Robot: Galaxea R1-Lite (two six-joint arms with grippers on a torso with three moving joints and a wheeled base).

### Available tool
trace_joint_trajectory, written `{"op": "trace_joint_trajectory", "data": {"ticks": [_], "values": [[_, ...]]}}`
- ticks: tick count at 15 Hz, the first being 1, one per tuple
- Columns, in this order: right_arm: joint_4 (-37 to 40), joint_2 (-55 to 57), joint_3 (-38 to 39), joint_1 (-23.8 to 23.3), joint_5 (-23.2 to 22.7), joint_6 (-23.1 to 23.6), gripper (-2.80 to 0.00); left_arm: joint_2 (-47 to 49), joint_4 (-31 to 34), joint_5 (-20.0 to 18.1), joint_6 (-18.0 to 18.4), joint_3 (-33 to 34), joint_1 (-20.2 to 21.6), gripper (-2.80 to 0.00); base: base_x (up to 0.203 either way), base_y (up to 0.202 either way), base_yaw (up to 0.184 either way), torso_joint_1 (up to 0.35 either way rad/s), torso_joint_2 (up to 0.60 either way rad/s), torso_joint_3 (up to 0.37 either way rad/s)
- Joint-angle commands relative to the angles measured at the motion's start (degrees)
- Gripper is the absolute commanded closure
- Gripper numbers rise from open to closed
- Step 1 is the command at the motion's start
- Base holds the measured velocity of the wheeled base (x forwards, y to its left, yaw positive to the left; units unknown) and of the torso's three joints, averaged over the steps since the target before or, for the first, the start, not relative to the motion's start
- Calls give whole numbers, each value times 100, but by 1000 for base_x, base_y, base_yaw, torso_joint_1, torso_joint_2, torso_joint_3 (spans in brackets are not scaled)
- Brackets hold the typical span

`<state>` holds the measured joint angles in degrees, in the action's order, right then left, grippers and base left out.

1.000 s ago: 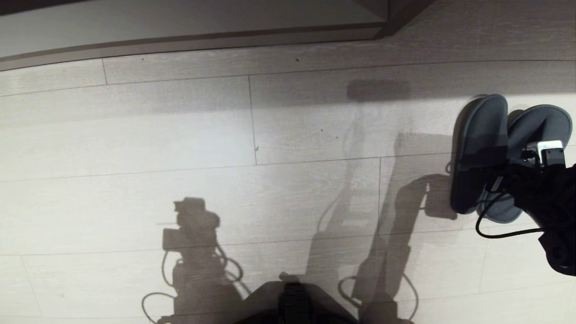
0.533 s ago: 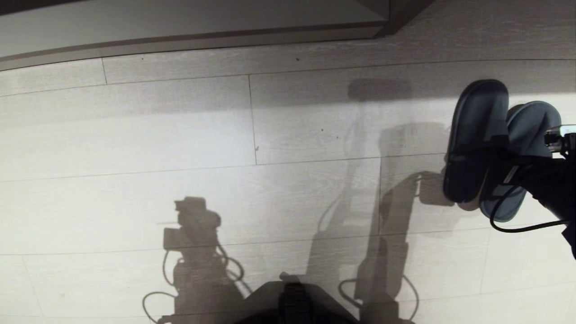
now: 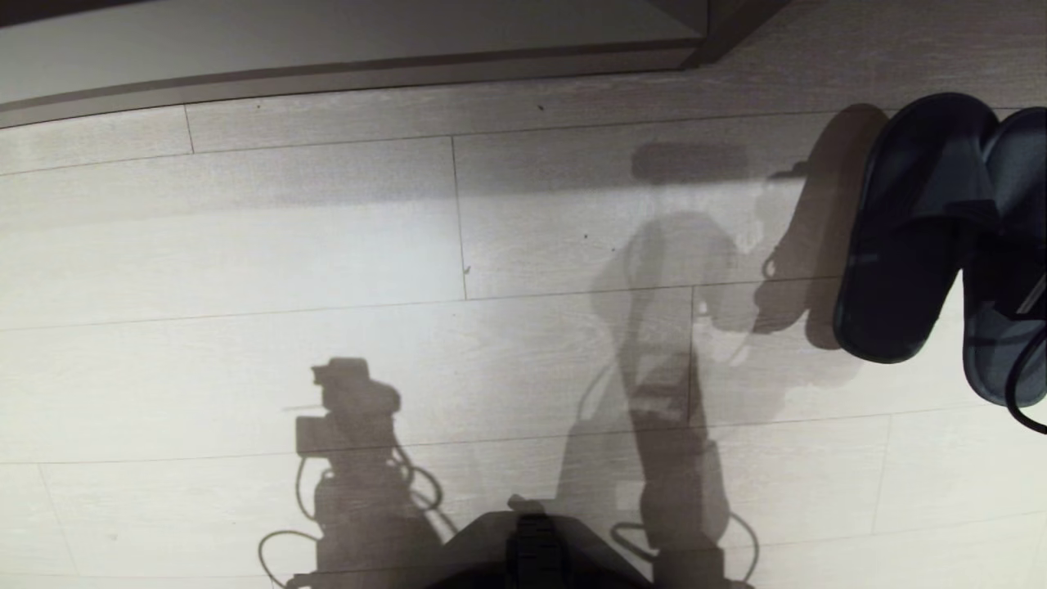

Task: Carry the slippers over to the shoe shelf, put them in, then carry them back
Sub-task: Pick up the slippers on the floor, then place the slippers into the shoe cabinet

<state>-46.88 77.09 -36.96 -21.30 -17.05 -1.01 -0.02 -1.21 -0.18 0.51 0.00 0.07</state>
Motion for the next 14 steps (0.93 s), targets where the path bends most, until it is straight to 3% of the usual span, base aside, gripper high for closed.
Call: {"op": "trace_joint_trajectory", "data": {"ticks": [1, 5, 14], "values": [[551, -974, -94, 5, -35, -4, 0, 1, -2, 1, -7, 44, 1, 0, 0, 0, 0, 0, 0, 0], [1610, -1828, -233, 10, -203, -21, 0, -6, -2, 1, -7, 44, 1, 0, 0, 0, 0, 0, 0, 0], [2816, -2702, -687, 5, -224, -98, 0, -2, -11, 1, -7, 44, 1, 0, 0, 0, 0, 0, 0, 0]]}}
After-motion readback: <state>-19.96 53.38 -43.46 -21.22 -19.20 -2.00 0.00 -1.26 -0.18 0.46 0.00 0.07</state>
